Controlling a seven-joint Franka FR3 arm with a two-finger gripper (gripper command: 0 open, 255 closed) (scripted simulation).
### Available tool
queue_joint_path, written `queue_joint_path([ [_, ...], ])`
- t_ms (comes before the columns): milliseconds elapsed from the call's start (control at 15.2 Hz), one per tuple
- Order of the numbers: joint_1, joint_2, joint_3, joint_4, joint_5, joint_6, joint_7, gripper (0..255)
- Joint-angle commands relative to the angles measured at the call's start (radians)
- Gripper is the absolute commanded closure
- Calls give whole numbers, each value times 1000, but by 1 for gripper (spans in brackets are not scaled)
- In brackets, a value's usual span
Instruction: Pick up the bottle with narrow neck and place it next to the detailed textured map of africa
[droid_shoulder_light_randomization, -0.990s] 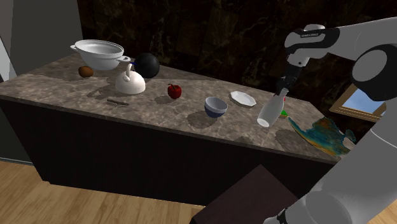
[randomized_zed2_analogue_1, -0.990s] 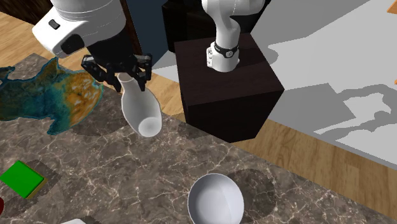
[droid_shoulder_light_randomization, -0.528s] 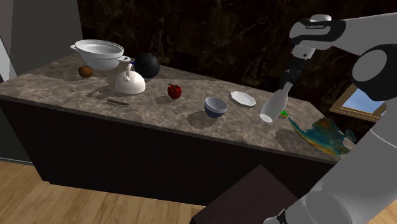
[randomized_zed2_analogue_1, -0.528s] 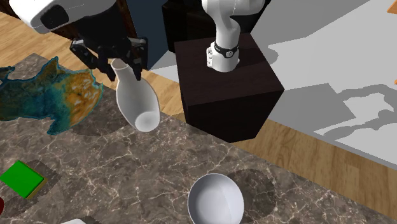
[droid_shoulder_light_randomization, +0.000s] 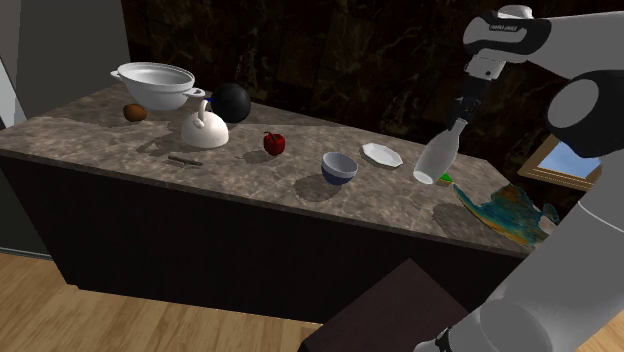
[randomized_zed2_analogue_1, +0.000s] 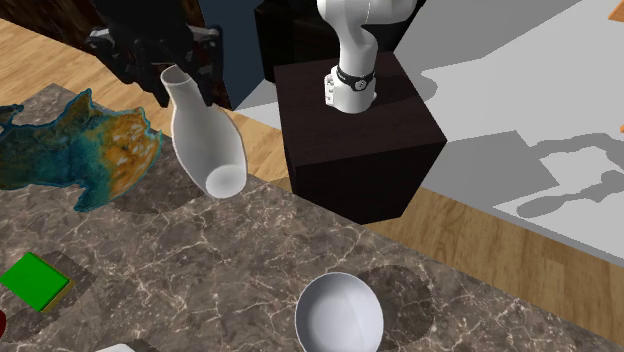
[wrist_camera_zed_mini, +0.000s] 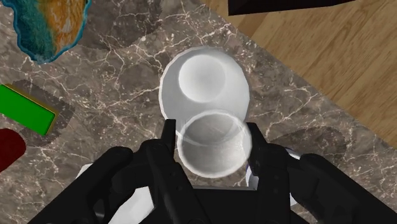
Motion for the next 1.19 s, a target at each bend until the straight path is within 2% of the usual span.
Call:
queue_joint_path([
  [0, -1, 5, 0, 37, 3, -33, -1, 255],
  [66, -3, 9, -1, 53, 5, -45, -2, 255],
  [264, -56, 45, -31, 92, 26, -51, -82, 255],
  [660, -185, 152, -81, 212, 93, -80, -244, 255],
  [1122, -160, 118, -77, 74, 72, 29, -230, 255],
])
